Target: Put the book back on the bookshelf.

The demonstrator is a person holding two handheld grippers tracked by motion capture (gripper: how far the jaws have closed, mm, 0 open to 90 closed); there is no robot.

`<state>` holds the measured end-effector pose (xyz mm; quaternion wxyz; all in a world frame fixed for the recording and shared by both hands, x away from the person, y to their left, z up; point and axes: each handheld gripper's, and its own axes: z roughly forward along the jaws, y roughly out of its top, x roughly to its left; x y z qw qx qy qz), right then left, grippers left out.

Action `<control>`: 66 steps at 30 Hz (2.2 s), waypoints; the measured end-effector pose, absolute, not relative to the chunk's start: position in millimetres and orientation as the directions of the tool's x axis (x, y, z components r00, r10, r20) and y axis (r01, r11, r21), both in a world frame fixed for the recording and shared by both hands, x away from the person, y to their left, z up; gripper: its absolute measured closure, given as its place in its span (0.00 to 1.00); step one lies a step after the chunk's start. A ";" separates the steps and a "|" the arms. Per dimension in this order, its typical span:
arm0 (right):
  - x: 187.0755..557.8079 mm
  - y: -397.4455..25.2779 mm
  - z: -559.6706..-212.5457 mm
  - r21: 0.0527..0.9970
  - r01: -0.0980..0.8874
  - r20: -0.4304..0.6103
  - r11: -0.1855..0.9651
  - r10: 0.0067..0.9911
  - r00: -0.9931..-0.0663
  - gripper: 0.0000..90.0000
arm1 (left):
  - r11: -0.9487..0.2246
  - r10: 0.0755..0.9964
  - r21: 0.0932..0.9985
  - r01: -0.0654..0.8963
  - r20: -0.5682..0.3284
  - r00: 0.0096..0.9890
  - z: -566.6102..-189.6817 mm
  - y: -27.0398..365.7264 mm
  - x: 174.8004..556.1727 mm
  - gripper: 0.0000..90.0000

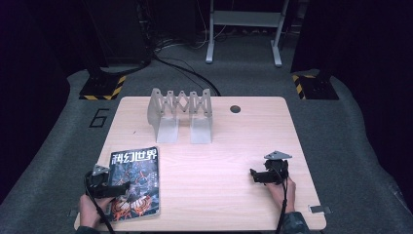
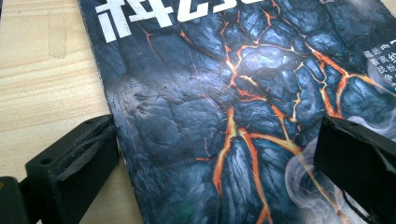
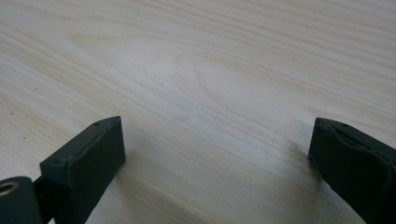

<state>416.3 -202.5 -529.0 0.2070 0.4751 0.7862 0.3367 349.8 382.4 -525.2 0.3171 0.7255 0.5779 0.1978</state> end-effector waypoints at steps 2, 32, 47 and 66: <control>416.2 -202.5 -529.0 0.726 0.607 -0.007 0.324 0.886 -0.464 0.04 | -0.136 0.961 0.681 0.719 -0.085 0.262 -524.4 379.3 348.8 0.00; 415.0 -200.7 -529.1 0.733 0.609 0.007 0.302 0.892 -0.451 0.06 | -0.207 0.935 0.687 0.697 -0.071 0.347 -524.7 309.1 357.1 0.00; 415.0 -200.7 -529.1 0.733 0.608 0.005 0.304 0.892 -0.452 0.06 | -0.232 0.919 0.688 0.688 -0.077 0.386 -524.5 271.7 364.0 0.00; 414.9 -200.6 -529.1 0.733 0.609 0.006 0.303 0.893 -0.451 0.06 | -0.251 0.907 0.686 0.683 -0.080 0.413 -523.7 213.6 373.0 0.01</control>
